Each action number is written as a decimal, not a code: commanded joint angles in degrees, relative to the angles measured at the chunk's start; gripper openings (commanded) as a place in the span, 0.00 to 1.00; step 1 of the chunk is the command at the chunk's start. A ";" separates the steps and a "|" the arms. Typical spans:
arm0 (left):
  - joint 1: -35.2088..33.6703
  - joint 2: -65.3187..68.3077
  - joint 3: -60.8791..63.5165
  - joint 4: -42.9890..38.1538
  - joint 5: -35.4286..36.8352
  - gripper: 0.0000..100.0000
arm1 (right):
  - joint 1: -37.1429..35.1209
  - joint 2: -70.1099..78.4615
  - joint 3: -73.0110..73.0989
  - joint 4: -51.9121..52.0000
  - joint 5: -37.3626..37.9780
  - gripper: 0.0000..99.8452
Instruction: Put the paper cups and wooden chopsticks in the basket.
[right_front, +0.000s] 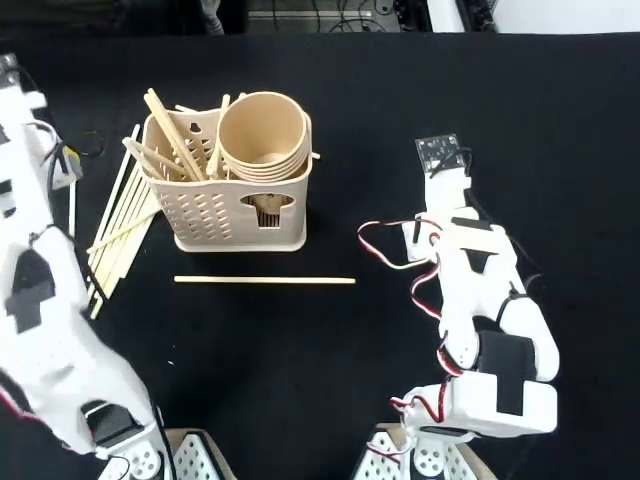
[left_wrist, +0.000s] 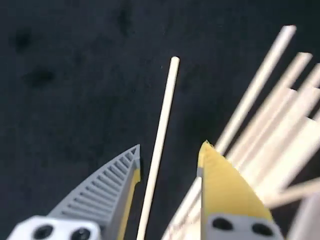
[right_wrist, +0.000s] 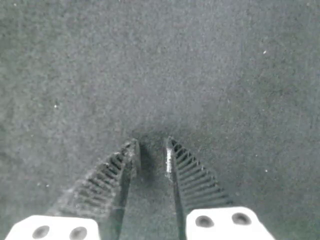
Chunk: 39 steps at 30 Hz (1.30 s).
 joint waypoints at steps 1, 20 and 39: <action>-0.48 12.92 -11.82 -3.60 -0.26 0.19 | -0.79 -2.59 -0.48 -0.70 0.62 0.09; 0.48 45.01 -78.90 35.87 0.09 0.03 | -0.79 -2.59 -0.40 -0.70 0.62 0.09; 13.58 -41.67 -8.22 26.99 5.45 0.03 | -0.79 -2.59 -0.40 -0.53 0.62 0.09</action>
